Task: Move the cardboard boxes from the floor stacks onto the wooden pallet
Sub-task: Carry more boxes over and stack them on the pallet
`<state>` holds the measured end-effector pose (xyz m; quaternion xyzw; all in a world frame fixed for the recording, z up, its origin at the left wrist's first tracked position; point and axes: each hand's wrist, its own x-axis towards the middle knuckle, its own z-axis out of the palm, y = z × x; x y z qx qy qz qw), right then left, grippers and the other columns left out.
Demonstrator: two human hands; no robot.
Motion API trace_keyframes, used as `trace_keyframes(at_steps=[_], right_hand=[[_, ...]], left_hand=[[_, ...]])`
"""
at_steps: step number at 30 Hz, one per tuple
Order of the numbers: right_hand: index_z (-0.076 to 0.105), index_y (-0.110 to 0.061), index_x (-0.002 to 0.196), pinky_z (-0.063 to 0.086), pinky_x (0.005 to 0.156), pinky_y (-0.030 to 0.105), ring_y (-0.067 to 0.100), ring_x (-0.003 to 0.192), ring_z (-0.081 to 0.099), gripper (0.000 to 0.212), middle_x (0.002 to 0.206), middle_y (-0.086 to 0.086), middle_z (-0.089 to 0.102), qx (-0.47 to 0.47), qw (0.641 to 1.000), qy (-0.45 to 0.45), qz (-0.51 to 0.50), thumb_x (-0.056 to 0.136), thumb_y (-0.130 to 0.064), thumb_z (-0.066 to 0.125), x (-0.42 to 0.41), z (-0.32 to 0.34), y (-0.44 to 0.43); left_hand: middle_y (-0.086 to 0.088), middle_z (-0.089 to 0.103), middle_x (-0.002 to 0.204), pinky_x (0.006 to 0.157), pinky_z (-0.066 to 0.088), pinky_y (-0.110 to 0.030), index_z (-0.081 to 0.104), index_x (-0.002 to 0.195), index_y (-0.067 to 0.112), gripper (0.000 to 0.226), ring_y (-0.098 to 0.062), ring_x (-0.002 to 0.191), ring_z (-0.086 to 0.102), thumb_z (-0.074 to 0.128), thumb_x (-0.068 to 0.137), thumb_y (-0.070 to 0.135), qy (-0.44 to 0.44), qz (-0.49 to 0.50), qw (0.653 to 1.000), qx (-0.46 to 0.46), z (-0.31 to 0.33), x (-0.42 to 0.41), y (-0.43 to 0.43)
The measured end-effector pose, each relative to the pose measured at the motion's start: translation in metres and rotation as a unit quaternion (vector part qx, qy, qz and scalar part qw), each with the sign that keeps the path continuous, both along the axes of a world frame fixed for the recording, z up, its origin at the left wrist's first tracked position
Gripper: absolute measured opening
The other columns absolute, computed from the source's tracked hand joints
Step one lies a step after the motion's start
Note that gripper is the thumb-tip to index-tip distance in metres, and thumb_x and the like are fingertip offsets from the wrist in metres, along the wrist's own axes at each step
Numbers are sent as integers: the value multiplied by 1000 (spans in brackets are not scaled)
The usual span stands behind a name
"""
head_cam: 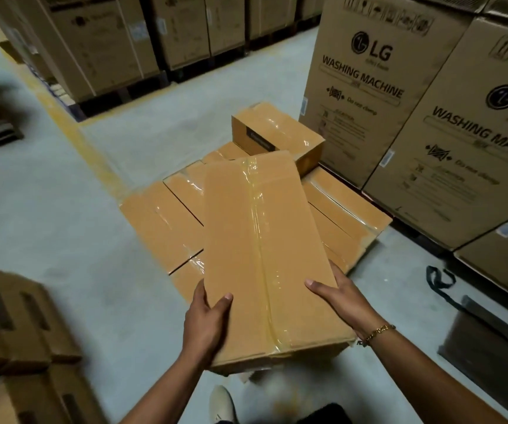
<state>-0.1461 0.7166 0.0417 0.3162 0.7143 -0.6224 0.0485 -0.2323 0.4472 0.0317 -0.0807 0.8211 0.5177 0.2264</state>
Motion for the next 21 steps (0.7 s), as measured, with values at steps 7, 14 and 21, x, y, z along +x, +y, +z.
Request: trace_keyframes(at_steps=[7,14,21], right_hand=[[39,-47,144,40,108,29,1,119,55,69,129,-26,57,14,999,-19,45,87,-43,77,-68,-24,129],[48,-38,143,47,108,37,11,121,61,66,129,-16,65,30,987,-49,148,86,-46,78,-146,-42,288],[49,-37,146,52,103,37,9,116,64,65,128,-15,67,41,972,-36,228,87,-45,76,-208,-39,374]], left_hand=[[-3,50,153,112,42,-46,34,157,28,81,-26,138,49,69,87,52,-9,46,999,-18,-21,-47,124],[-10,37,161,112,34,-37,27,160,19,79,-25,147,37,69,95,35,-41,147,987,-43,-34,-71,276],[-8,38,161,116,33,-39,28,160,21,80,-27,147,37,69,94,38,-49,215,975,-20,-23,-93,360]])
